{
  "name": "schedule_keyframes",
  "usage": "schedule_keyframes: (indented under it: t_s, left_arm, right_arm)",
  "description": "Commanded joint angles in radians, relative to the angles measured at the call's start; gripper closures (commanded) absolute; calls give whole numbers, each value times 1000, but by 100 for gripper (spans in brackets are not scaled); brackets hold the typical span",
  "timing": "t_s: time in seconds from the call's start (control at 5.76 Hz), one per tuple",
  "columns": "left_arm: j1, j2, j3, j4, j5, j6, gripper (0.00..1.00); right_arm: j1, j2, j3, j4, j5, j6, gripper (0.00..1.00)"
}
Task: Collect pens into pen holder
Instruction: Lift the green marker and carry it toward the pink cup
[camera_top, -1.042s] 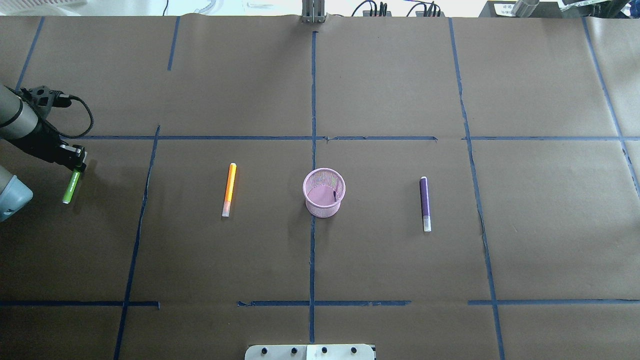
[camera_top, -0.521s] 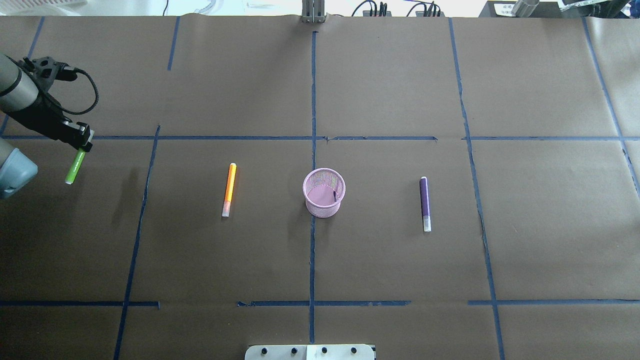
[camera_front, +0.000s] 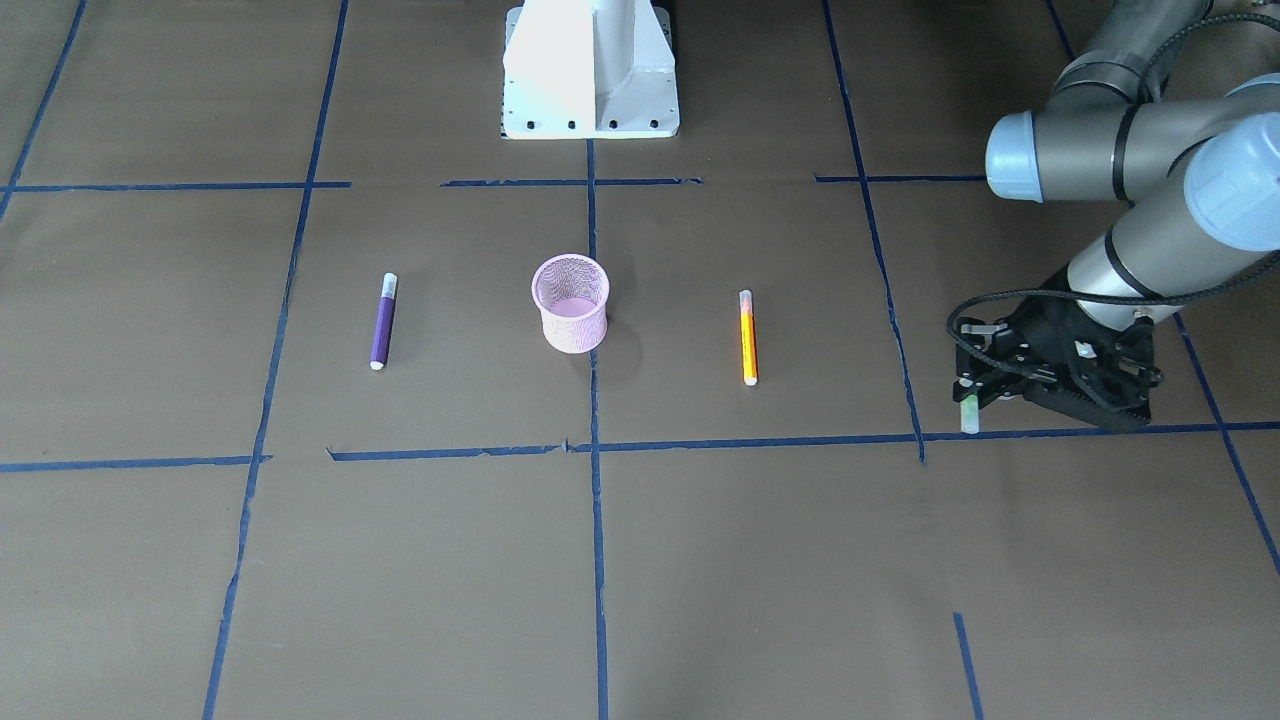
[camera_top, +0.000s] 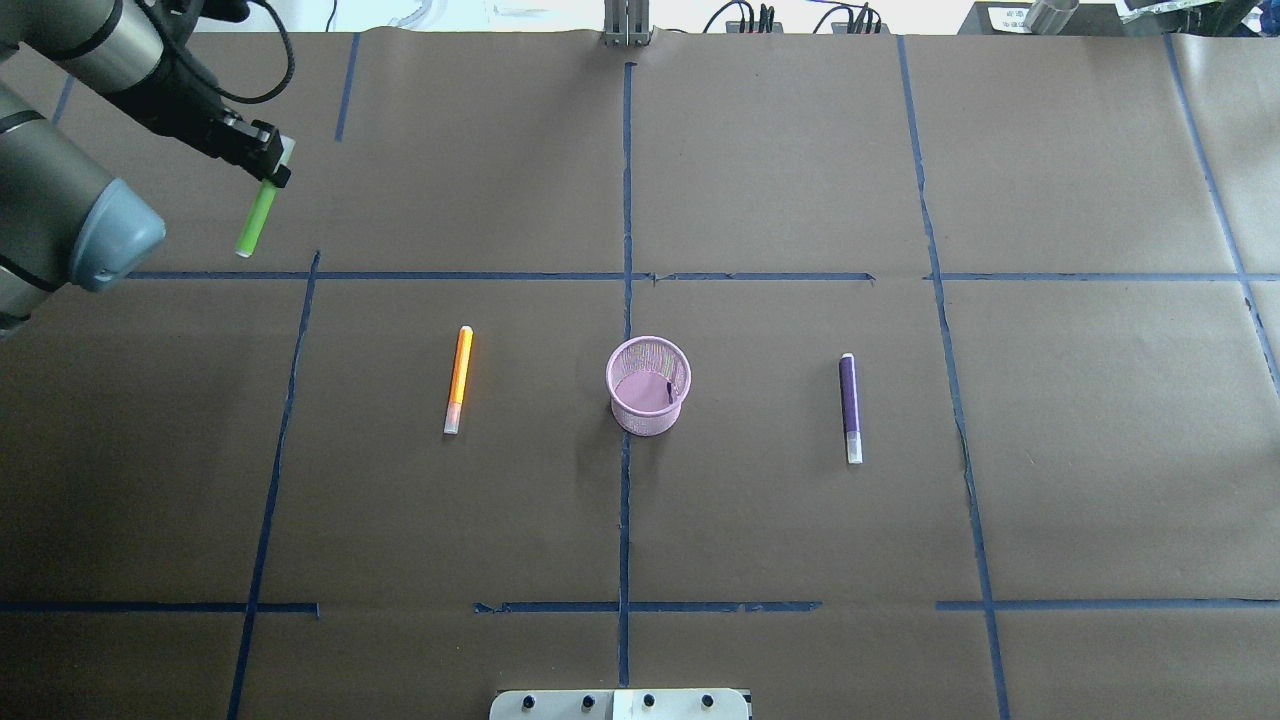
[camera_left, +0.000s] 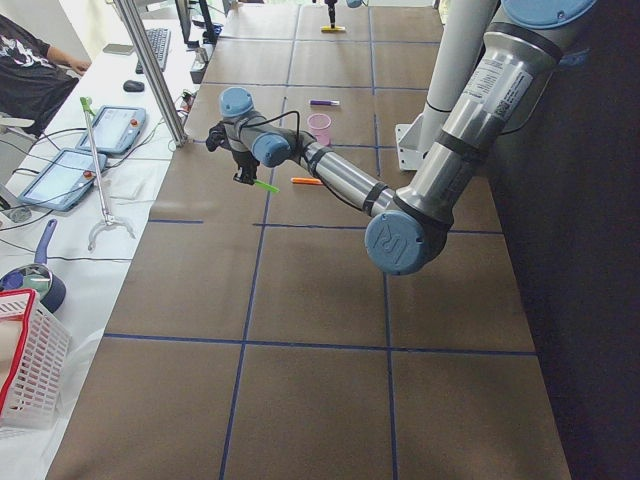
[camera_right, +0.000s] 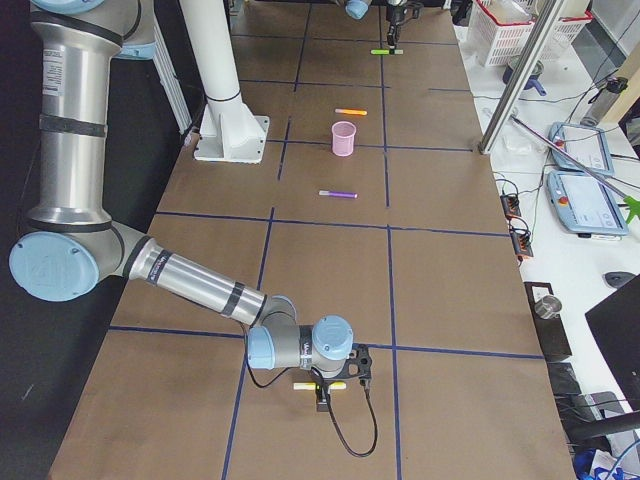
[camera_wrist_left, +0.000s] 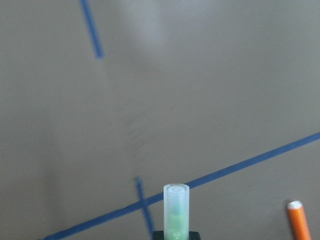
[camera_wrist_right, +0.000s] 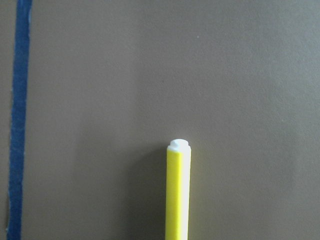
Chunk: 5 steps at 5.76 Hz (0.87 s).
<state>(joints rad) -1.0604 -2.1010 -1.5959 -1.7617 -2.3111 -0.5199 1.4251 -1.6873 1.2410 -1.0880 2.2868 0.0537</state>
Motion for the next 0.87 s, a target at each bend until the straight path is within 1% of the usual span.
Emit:
schedule_keyframes:
  t_s: [0.0, 0.17, 0.35, 0.52, 0.69]
  left_arm:
    - [48, -95, 1, -132, 19, -174, 100]
    - [62, -97, 4, -222, 56, -233, 100]
    - [100, -114, 5, -289, 117, -308, 100]
    - [129, -129, 7, -335, 159, -368, 100]
    - [151, -161, 5, -338, 180, -397, 100]
  right_arm:
    - [0, 1, -6, -1, -1, 0, 0]
    - [-2, 1, -20, -1, -1, 0, 0]
    - [-3, 1, -34, -1, -1, -2, 0]
    - [-3, 1, -52, 14, -1, -2, 0]
    - [-3, 0, -75, 48, 2, 0, 0]
